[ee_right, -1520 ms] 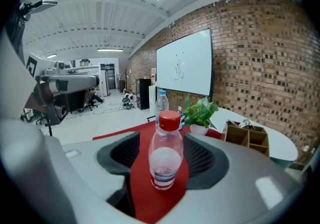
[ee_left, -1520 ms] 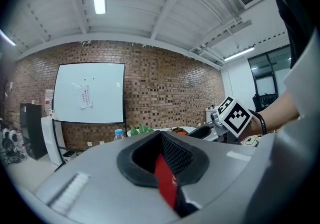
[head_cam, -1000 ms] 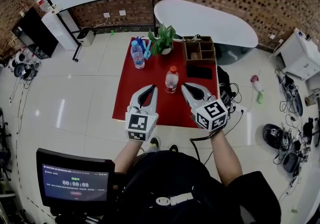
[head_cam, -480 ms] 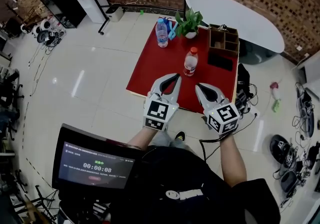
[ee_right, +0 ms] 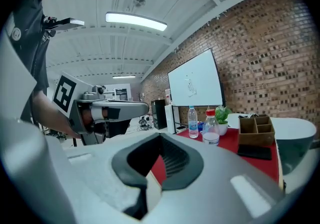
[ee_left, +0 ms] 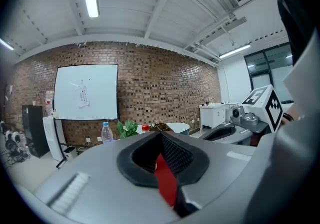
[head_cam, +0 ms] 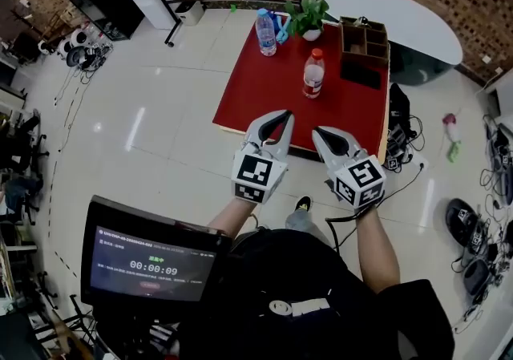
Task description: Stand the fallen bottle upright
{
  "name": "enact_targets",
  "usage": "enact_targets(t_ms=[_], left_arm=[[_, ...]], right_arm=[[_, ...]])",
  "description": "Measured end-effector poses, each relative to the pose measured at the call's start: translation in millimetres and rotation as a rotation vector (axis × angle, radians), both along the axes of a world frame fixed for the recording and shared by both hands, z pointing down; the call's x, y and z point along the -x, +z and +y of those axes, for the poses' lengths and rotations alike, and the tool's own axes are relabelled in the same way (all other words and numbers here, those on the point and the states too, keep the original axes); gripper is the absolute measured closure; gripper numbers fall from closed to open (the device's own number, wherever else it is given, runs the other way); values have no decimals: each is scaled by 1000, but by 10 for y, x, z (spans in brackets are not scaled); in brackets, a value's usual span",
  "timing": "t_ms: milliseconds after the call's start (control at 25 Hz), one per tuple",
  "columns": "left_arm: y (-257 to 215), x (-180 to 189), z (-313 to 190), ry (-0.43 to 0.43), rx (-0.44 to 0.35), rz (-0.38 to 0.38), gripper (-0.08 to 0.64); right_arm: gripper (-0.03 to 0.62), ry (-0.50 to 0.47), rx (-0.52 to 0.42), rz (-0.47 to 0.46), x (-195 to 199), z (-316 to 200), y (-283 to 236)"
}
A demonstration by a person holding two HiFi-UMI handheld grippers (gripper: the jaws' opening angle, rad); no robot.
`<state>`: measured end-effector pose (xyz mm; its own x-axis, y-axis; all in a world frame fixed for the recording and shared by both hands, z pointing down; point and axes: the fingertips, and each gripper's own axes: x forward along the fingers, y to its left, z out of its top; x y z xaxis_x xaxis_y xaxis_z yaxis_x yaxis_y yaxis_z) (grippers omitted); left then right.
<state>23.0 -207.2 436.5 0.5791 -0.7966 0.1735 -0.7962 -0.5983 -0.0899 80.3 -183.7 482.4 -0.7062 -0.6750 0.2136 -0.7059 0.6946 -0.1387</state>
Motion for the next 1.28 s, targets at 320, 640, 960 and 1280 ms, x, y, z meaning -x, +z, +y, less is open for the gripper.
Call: enact_targets(t_ms=[320, 640, 960, 1280], left_arm=[[-119, 401, 742, 45, -36, 41, 560], [-156, 656, 1433, 91, -54, 92, 558], [-237, 526, 1717, 90, -68, 113, 560], [-386, 488, 1940, 61, -78, 113, 560]], right_arm=[[589, 63, -10, 33, 440, 763, 2], [589, 161, -18, 35, 552, 1538, -164], [589, 172, -19, -3, 498, 1825, -322], [589, 164, -15, -54, 478, 2038, -399]])
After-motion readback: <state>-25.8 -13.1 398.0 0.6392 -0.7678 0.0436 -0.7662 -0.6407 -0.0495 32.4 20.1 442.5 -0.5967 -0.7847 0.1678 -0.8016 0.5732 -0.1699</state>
